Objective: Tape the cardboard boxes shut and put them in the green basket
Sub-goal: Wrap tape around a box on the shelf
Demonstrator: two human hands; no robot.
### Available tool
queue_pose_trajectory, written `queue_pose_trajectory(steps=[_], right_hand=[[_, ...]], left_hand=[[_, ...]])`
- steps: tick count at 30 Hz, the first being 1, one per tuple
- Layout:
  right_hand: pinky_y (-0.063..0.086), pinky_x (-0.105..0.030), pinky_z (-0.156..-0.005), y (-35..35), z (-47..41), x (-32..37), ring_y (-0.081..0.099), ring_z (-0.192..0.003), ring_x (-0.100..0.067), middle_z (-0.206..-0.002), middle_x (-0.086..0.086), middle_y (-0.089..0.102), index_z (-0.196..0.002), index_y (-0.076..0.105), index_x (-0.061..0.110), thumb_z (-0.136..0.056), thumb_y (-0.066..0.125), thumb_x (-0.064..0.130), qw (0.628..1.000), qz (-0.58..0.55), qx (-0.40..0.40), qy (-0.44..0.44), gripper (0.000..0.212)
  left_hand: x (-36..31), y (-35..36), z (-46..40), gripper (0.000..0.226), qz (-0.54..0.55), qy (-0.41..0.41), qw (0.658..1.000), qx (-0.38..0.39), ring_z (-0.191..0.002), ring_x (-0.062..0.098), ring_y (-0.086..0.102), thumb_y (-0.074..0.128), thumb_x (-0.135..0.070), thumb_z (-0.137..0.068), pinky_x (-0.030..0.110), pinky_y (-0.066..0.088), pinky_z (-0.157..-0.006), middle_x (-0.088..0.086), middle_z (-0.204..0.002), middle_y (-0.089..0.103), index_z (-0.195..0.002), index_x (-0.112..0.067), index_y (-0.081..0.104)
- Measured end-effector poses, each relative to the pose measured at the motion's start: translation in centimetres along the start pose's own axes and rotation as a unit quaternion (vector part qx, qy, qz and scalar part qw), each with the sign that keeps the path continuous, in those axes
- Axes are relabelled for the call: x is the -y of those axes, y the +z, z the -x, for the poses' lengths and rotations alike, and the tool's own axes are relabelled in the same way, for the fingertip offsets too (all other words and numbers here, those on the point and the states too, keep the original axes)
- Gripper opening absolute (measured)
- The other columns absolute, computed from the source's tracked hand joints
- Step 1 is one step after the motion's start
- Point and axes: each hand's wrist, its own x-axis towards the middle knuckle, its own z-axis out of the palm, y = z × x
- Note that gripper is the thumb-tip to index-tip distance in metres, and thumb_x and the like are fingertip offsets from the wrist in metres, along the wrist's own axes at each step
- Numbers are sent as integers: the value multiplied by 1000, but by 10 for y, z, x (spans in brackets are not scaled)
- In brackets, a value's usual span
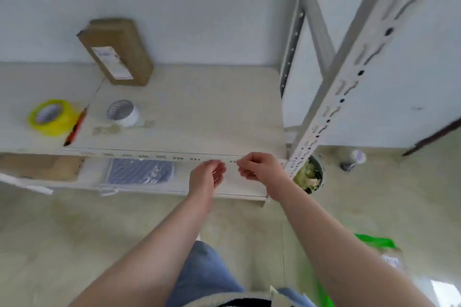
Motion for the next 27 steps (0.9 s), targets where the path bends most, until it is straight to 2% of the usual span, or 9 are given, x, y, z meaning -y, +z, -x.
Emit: queue_pose_trajectory(steps=[6, 10, 13, 16, 18, 20, 22, 25, 27], right_hand=[[51, -23, -67, 102, -82, 73, 60, -63, -12, -71, -3, 66, -81, 64, 9, -89, 69, 13, 999, 13, -29, -26, 10], [50, -21, -64, 177, -132, 120, 58, -64, -10, -75, -3, 63, -84, 63, 11, -89, 68, 12, 998, 3, -60, -33, 8], [50, -23, -68, 218, -158, 149, 58, -67, -10, -78, -3, 63, -86, 64, 13, -89, 68, 12, 997, 7, -68, -36, 5], [52, -23, -70, 239, -176, 173, 60, -68, -11, -80, -3, 64, -86, 65, 14, -89, 69, 14, 996, 19, -75, -36, 5], [53, -24, -71, 249, -188, 185, 60, -70, -12, -82, -5, 63, -89, 65, 13, -88, 70, 15, 996, 29, -79, -37, 5], [53, -27, -74, 258, -205, 194, 59, -72, -14, -87, -7, 62, -99, 65, 10, -88, 71, 16, 995, 40, -86, -38, 14], [53, -30, -78, 268, -223, 201, 58, -76, -16, -93, -8, 61, -114, 62, 6, -88, 72, 18, 994, 48, -87, -38, 31], [51, -36, -94, 288, -252, 206, 57, -93, -20, -113, -12, 60, -134, 50, 4, -88, 72, 23, 994, 66, -78, -35, 54], [46, -42, -104, 302, -270, 209, 55, -108, -22, -133, -12, 52, -146, 37, 6, -89, 70, 24, 993, 88, -73, -32, 68]], left_hand=[[-125, -79, -87, 13, 62, 79, 994, -52, -70, 10, 63, 56, -10, -94, 21, 50, -66, 0, -78, 67, -83, -14, 61], [-208, -122, -144, 20, 10, 104, 994, -45, -64, 9, 59, 55, -9, -96, 21, 46, -64, 0, -72, 64, -76, -13, 60], [-248, -140, -176, 21, -25, 109, 993, -34, -64, 13, 57, 56, -7, -95, 24, 46, -65, 4, -71, 64, -75, -11, 61], [-269, -149, -195, 14, -69, 110, 991, -25, -69, 16, 56, 56, -7, -94, 27, 48, -69, 7, -78, 64, -82, -10, 61], [-282, -153, -206, 6, -98, 122, 987, -38, -79, 23, 59, 61, -9, -91, 38, 51, -79, 14, -93, 66, -97, -7, 62], [-299, -158, -219, 30, -147, 150, 976, -57, -99, 36, 63, 67, -11, -87, 46, 51, -90, 22, -113, 64, -114, -2, 61], [-318, -163, -233, 41, -198, 203, 957, -67, -113, 40, 59, 71, -10, -84, 49, 49, -92, 25, -121, 61, -121, 4, 60], [-343, -170, -254, 61, -249, 223, 940, -71, -128, 32, 48, 75, -14, -83, 35, 42, -102, 16, -140, 46, -136, -2, 47], [-356, -174, -270, 85, -255, 195, 945, -67, -133, 29, 42, 77, -19, -82, 30, 38, -95, 12, -151, 31, -149, -6, 27]])
